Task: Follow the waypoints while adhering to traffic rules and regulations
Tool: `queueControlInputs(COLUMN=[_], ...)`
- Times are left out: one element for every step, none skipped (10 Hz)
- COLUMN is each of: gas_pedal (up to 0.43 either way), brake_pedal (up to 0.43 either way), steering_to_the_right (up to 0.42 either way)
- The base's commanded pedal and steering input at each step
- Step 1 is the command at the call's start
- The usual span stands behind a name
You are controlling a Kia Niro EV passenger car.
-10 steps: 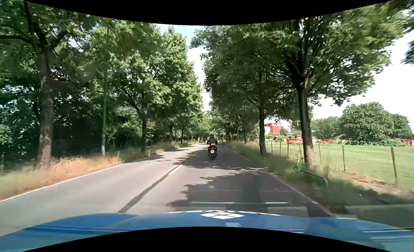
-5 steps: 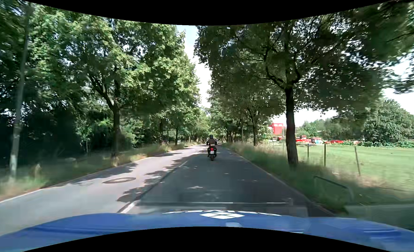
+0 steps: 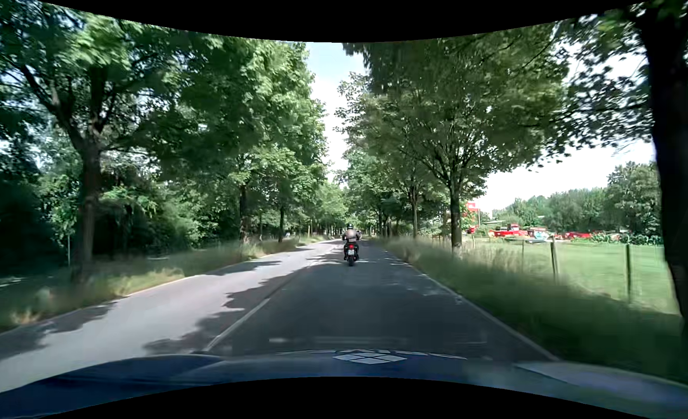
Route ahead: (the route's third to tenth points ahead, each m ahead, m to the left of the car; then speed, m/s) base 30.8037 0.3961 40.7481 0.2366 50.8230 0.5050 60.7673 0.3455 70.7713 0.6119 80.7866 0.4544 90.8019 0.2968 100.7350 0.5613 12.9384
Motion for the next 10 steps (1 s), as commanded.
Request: queueControlInputs(gas_pedal=[0.008, 0.008, 0.008, 0.008, 0.008, 0.008, 0.008, 0.008, 0.008, 0.02], brake_pedal=[0.0, 0.0, 0.0, 0.0, 0.0, 0.0, 0.0, 0.0, 0.0, 0.0], steering_to_the_right=[-0.001, -0.001, -0.001, -0.001, -0.001, -0.001, -0.001, -0.001, -0.001, -0.002])
